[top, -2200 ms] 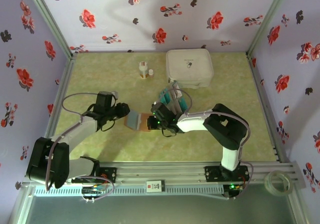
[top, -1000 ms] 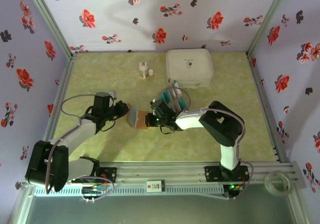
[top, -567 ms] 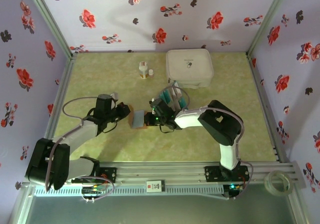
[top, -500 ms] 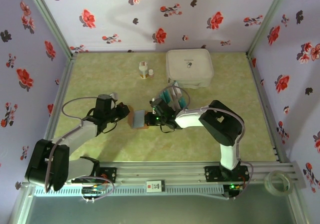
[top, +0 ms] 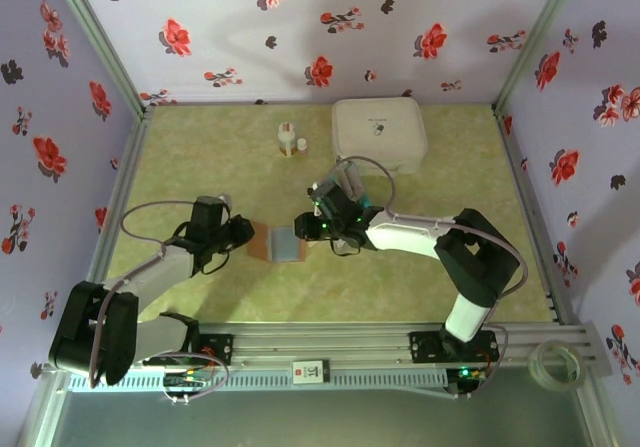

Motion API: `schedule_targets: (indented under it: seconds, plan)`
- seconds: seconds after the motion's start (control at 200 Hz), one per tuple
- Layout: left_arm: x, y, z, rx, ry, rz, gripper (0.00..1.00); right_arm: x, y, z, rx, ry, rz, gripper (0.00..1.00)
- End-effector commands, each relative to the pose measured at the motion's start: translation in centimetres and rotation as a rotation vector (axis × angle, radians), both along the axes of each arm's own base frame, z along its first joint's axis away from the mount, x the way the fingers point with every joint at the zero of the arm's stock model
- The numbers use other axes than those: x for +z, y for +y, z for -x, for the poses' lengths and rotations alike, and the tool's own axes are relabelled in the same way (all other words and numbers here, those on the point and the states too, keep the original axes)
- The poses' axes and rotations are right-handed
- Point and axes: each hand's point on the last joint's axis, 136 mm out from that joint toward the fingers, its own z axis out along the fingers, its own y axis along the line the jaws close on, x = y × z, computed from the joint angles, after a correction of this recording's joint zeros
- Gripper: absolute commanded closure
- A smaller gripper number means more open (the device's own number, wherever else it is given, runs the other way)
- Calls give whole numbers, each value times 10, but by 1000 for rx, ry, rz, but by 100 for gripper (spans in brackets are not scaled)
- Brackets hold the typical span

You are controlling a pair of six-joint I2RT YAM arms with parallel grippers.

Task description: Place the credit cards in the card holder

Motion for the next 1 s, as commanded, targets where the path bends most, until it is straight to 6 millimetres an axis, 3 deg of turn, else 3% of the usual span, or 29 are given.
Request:
schedule_targets:
  seconds: [0.0, 0.14, 0.39, 0.775, 0.995]
  plan:
    - [-9, 14, 5, 7, 22, -90, 77, 10, 9, -1, 24, 2, -18, 74]
    - [-12, 22, 7, 8, 31, -147, 62, 3, 24, 0, 50, 19, -19, 74]
    - [-19, 34, 7, 21, 67, -233, 50, -22, 43, 2, 80, 45, -18, 76]
    - [-48, 47, 6, 51, 167, -329, 46, -67, 18, 3, 23, 86, 44, 83]
    - [-39, 42, -6, 30, 153, -340, 46, -75, 14, 7, 8, 101, 38, 83]
